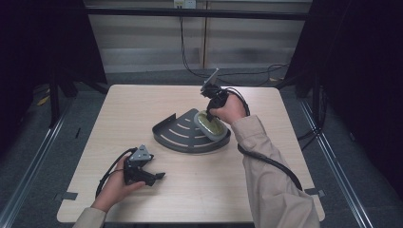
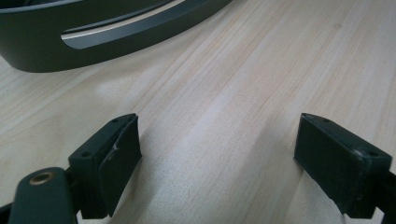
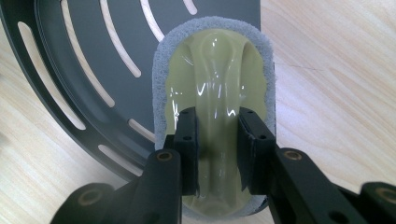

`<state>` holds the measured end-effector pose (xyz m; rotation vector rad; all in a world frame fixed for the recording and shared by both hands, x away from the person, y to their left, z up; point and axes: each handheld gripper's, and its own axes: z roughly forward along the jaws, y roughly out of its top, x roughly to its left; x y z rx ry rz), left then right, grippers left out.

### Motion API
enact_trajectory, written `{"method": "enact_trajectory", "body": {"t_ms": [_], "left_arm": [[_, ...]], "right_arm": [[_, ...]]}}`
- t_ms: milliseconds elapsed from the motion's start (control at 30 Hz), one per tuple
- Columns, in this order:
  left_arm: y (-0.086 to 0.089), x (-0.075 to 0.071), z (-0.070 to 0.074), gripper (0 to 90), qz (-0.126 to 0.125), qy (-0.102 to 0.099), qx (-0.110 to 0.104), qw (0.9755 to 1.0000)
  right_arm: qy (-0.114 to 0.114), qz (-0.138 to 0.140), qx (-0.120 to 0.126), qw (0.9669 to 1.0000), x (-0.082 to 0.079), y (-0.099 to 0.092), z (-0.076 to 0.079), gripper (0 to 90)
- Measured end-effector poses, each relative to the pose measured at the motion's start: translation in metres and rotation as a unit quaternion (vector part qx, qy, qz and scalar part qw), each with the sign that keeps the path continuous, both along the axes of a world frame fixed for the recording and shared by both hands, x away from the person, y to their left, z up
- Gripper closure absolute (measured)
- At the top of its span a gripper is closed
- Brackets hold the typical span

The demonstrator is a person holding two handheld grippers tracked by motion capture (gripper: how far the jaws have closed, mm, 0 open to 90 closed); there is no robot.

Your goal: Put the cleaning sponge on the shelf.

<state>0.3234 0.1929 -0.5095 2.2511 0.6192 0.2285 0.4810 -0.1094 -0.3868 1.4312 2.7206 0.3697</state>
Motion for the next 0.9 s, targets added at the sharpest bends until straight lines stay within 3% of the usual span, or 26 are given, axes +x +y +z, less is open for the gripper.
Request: {"method": "enact_trajectory", "body": {"t_ms": [900], "left_arm": [[0.0,0.0,0.0,13.9,0.001,0.0,0.002,1.0]], "right_arm": [[0.003,0.012,-0.015,0.9998,0.002,0.0,-0.023,71.7]]}}
